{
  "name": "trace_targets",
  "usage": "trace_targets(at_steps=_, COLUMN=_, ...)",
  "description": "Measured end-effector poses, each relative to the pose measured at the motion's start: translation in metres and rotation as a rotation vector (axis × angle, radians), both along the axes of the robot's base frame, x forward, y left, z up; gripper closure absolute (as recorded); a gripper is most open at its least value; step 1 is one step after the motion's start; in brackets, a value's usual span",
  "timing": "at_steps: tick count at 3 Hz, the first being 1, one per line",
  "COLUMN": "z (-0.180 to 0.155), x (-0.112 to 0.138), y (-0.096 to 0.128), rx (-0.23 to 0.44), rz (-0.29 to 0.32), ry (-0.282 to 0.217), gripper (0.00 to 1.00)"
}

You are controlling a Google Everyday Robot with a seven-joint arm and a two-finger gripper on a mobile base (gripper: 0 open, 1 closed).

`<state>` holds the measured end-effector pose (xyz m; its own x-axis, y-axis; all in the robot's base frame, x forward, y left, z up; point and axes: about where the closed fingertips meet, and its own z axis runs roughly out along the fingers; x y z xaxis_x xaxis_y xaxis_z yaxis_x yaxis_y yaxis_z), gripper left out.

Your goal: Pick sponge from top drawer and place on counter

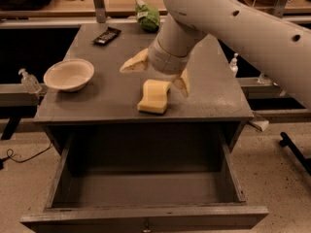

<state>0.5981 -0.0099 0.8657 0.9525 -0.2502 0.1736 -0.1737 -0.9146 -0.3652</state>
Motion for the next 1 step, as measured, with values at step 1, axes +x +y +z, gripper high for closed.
trace_targets(at_steps=1, z=0.0000, x=0.0000, y=0.0000, rx=0.000, rz=0.000, ry=0.000, gripper=0.00)
